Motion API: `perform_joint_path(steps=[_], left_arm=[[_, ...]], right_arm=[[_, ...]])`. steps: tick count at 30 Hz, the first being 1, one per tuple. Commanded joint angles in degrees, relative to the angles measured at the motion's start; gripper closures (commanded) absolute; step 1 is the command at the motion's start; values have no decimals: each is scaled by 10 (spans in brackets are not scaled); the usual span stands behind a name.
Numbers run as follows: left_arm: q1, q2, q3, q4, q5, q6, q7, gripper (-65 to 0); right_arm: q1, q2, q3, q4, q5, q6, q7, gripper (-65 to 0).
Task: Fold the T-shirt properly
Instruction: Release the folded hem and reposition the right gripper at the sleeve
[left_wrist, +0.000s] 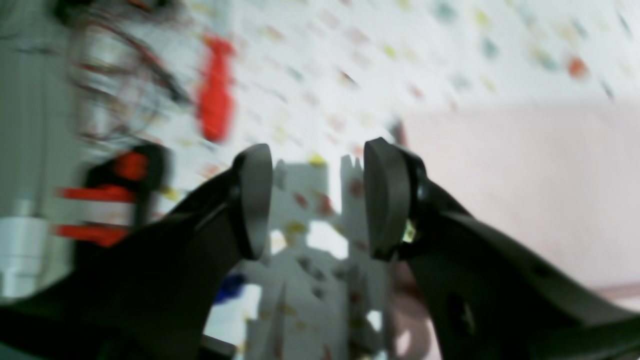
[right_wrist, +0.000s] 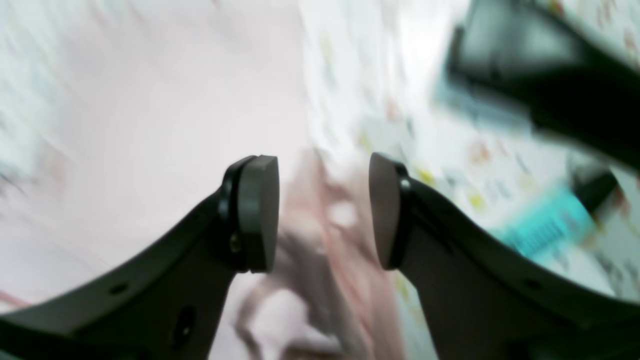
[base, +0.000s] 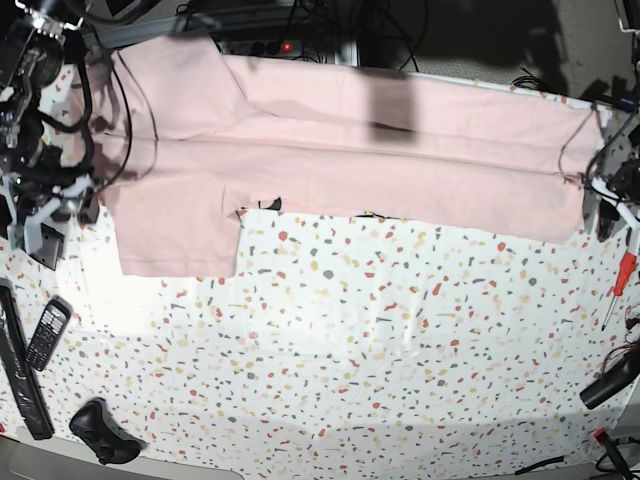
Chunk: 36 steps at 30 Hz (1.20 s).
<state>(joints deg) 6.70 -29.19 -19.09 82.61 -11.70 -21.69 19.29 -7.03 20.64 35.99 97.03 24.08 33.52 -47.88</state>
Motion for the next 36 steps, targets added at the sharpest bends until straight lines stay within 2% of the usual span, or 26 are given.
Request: perform_joint_path(steps=[1,3,8,13,16,20,26,31,33,36], left_arm=[[-9,-9,-4,10,-15,-2,-15,-281],[-12,-3,-3,10,-37,-2,-17,-281],[-13,32,-3,10,-40,-2,-30,-279],[-13,75,-3,10,-33,-2,-35,-279],[-13,90,-3,10,-33,-2,-37,-279],[-13,93,-3,10,-33,-2,-37,-279],[-13,93,-3,10,-33,-2,-37,-279],[-13,93,-3,10,-33,-2,-37,-279],[-13,93,-3,10,-33,-2,-37,-279],[-13,93,-3,10,-33,-2,-37,-279]], right_arm=[[23,11,-1,-3,11,2,12,-282],[60,11,-16,-30,17,2,7,-282],[156,12,-79,-127,12,2,-13,-282],[240,11,-155,-236,-44,0,-12,-282],[282,11,-194,-304,-80,-13,-1,-282],[329,11,-226,-382,-130,-25,12,-282],[361,12,-233,-468,-154,-28,29,-282],[361,12,-233,-521,-171,-79,33,-281],[360,11,-233,-531,-171,-78,32,-257],[359,11,-233,-532,-171,-67,23,-130]])
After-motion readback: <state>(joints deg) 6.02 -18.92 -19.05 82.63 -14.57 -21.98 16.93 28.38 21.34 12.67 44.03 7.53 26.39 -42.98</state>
